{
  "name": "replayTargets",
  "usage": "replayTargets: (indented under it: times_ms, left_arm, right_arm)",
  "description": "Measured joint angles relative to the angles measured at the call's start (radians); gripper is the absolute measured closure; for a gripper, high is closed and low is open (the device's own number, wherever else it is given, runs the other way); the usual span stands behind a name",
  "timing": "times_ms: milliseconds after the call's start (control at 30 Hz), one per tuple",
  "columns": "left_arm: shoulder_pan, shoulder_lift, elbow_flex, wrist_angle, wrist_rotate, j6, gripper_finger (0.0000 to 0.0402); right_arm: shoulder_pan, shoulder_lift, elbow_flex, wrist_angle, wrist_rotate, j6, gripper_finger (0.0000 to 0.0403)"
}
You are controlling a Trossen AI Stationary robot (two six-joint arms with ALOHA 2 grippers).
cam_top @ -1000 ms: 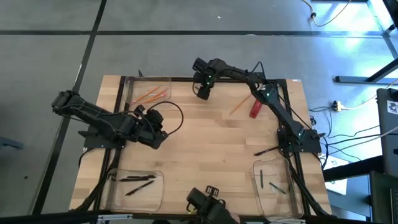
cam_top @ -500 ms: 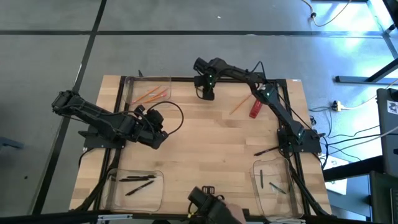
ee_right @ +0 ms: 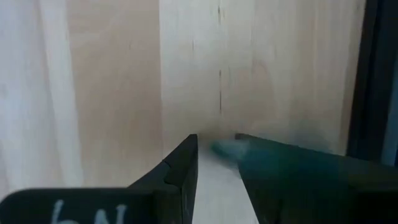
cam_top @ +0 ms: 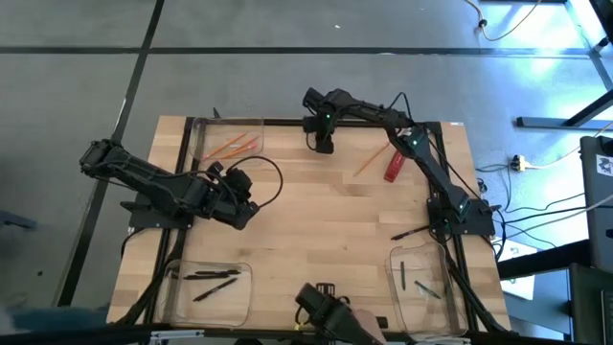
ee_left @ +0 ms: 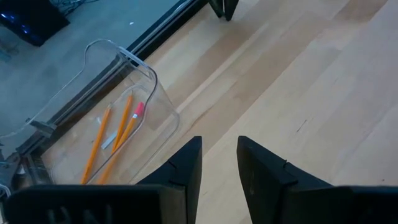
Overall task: Sort crayons/erasers/pens/pencils in bins
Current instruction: Put the green crayon into the bottom right transparent bin
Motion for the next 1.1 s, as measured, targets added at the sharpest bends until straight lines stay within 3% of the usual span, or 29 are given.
replayTargets:
  times_ms: [633, 1100]
  left_arm:
    - [0.0, 0.0, 0.0, 0.0, 0.0, 0.0, 0.0306]
    - [0.0, 0.0, 0.0, -0.001, 0.0, 0.001, 0.0306]
  right_arm:
    - [0.001, 0.0, -0.012, 0.02, 0.012, -0.02, 0.0294]
    - [0.001, 0.001, -0.014, 0.037, 0.013, -0.011, 0.0372]
